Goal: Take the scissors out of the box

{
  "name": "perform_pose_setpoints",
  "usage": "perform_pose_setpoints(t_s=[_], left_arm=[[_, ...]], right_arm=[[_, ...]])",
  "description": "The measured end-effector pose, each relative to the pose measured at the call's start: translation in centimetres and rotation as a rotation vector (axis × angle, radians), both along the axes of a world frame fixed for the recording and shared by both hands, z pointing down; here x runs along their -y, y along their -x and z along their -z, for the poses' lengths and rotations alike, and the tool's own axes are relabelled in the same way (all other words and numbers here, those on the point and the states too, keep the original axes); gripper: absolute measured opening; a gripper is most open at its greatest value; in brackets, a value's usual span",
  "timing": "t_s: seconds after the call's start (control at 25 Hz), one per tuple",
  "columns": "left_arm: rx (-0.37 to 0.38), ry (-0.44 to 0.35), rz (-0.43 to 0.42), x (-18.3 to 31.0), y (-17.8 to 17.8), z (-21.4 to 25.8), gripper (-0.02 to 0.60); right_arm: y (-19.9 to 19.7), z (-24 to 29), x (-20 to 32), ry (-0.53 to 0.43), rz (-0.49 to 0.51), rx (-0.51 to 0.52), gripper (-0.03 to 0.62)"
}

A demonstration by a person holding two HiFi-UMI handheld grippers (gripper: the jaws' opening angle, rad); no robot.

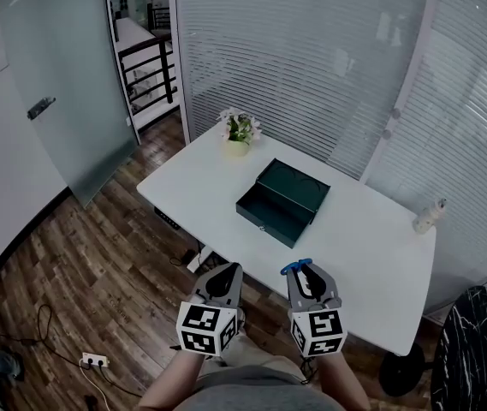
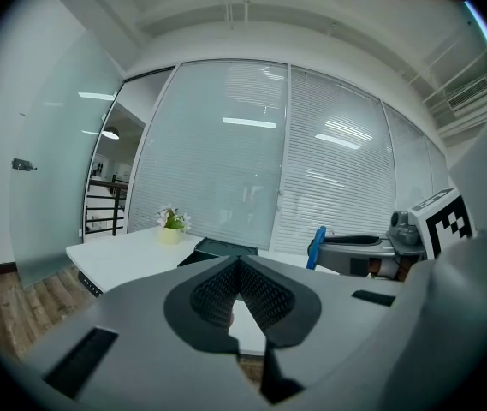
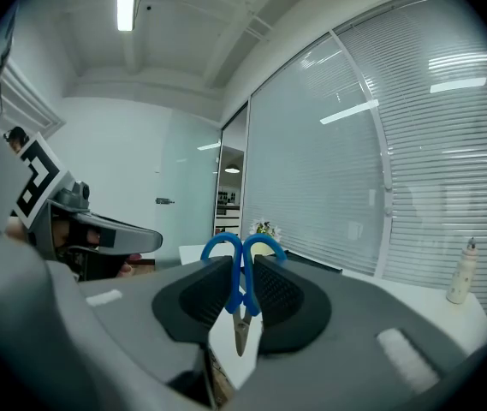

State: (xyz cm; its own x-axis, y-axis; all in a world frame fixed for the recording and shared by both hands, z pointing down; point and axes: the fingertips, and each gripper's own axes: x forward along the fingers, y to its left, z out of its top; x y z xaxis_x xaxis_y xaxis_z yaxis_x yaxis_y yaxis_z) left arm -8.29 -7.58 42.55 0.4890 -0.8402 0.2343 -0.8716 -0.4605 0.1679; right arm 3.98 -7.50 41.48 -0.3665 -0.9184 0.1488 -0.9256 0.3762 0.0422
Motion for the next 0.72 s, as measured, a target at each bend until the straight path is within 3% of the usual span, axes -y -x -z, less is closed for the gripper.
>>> perform_pose_setpoints(t_s=[0.72], left_arm=[[-0.003,-0.002,0.004,0.0,1.5,-0.1,0.006]], right_arm=[[1.8,1.1,0.1,-0.041,0.007,-0.001,0.091]])
